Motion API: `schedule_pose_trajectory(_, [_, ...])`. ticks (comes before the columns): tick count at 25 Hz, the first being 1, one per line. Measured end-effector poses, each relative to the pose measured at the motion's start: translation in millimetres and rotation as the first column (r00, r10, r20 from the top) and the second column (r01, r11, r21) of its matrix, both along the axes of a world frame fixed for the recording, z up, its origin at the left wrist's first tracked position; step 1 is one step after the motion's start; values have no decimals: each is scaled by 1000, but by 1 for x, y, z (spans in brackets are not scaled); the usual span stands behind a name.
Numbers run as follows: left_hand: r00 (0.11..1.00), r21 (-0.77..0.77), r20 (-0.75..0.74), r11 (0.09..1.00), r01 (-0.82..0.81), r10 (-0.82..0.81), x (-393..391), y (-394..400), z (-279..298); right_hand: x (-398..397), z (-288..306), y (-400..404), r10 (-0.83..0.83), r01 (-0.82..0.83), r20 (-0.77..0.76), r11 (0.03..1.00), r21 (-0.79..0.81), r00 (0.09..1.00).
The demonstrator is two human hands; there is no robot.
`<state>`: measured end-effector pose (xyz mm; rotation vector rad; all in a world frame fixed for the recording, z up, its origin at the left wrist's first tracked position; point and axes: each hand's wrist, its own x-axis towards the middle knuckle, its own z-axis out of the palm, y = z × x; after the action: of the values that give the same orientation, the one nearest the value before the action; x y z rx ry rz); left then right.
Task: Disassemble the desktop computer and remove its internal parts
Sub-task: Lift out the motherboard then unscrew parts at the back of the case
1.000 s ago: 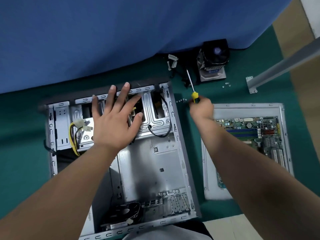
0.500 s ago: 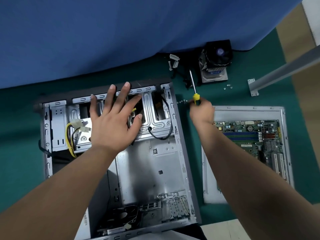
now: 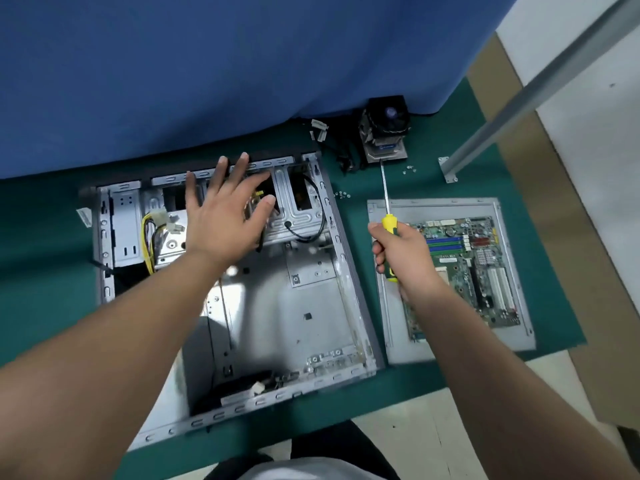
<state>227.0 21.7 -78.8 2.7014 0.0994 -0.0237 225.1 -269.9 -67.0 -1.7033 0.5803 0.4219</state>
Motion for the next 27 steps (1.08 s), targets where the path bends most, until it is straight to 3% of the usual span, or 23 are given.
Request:
schedule_pose_trajectory(3, [996, -289, 84, 957, 31, -7, -36, -3, 17, -56, 43, 12, 95, -95, 6, 991, 95, 995])
schedule_pose_trajectory(5, [994, -545, 60, 838, -40, 86, -75, -11, 26, -99, 63, 33, 190, -185, -18, 970, 155, 982])
schedule_pose_trajectory(6, [988, -689, 1, 716, -110, 152, -95, -15, 31, -122, 69, 47, 248, -240, -26, 956, 166, 968])
schedule_pose_trajectory(7, [973, -823, -88, 535, -192, 214, -117, -17, 36, -147, 73, 63, 307, -299, -24, 940, 167, 952])
schedule_pose_trajectory(9, [913, -935, -313, 85, -345, 261, -154, -12, 46, -193, 73, 93, 394, -386, -18, 907, 167, 919])
schedule_pose_trajectory(10, [887, -922, -384, -60, -382, 256, -174, -6, 48, -216, 70, 108, 414, -405, -19, 900, 161, 910])
schedule_pose_trajectory(11, [870, -906, -423, -124, -405, 252, -195, 1, 48, -237, 66, 120, 422, -415, -22, 898, 147, 906])
schedule_pose_trajectory(16, [835, -868, -489, -239, -436, 252, -295, 33, 44, -327, 30, 168, 439, -438, -29, 898, 49, 898])
schedule_pose_trajectory(20, [798, -860, -510, -189, -474, 321, -356, 42, 30, -380, 3, 189, 510, -509, -55, 860, 23, 859])
schedule_pose_trajectory(24, [725, -776, -629, -270, -569, 280, -374, 43, 18, -405, -11, 190, 586, -594, -100, 799, -91, 804])
schedule_pose_trajectory(27, [691, -726, -684, -298, -619, 232, -372, 46, 15, -408, -12, 194, 542, -549, -111, 835, -44, 833])
